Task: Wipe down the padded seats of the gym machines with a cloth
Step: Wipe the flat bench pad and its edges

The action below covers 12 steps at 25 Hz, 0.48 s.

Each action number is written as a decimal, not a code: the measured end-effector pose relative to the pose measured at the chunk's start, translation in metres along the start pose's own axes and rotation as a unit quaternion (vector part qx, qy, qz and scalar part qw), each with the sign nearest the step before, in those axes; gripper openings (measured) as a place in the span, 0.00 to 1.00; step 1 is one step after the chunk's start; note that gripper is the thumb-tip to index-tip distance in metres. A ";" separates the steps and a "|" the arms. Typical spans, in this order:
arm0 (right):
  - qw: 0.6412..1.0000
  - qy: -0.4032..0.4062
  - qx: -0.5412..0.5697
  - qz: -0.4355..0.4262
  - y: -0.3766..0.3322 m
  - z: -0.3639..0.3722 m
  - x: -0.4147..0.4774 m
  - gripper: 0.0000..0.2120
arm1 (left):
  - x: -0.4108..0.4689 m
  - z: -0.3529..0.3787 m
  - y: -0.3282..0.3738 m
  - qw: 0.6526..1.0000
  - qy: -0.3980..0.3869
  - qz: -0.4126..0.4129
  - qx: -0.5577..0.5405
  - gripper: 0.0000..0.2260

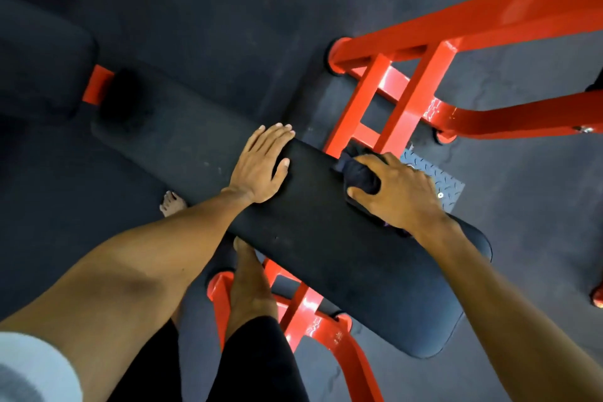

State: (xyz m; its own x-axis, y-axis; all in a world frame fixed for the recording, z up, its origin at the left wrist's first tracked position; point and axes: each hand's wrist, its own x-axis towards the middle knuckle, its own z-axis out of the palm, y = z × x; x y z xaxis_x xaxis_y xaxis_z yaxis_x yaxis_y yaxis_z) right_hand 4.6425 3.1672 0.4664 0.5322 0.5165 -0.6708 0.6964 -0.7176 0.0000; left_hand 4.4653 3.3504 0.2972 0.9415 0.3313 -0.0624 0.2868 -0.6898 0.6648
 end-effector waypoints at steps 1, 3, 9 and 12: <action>1.000 0.021 -0.016 -0.001 0.003 0.003 -0.001 0.30 | 0.000 0.000 0.001 1.000 -0.001 0.001 0.001 0.25; 0.998 0.051 -0.031 0.001 -0.008 0.012 0.011 0.30 | 0.003 0.000 -0.001 1.000 -0.003 0.001 -0.002 0.25; 0.999 0.027 0.001 -0.039 -0.094 0.028 0.085 0.30 | -0.003 0.008 -0.009 1.000 0.007 -0.002 -0.016 0.27; 0.998 0.057 -0.019 -0.030 -0.091 0.029 0.075 0.30 | 0.002 0.009 -0.011 1.000 0.016 0.004 -0.017 0.27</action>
State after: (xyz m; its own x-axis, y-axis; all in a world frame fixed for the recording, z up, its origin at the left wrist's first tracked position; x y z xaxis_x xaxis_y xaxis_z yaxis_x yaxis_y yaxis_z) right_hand 4.6056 3.2576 0.3945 0.5380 0.6097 -0.5821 0.7454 -0.6666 -0.0093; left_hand 4.4653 3.3528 0.2830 0.9372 0.3471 -0.0339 0.2733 -0.6708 0.6895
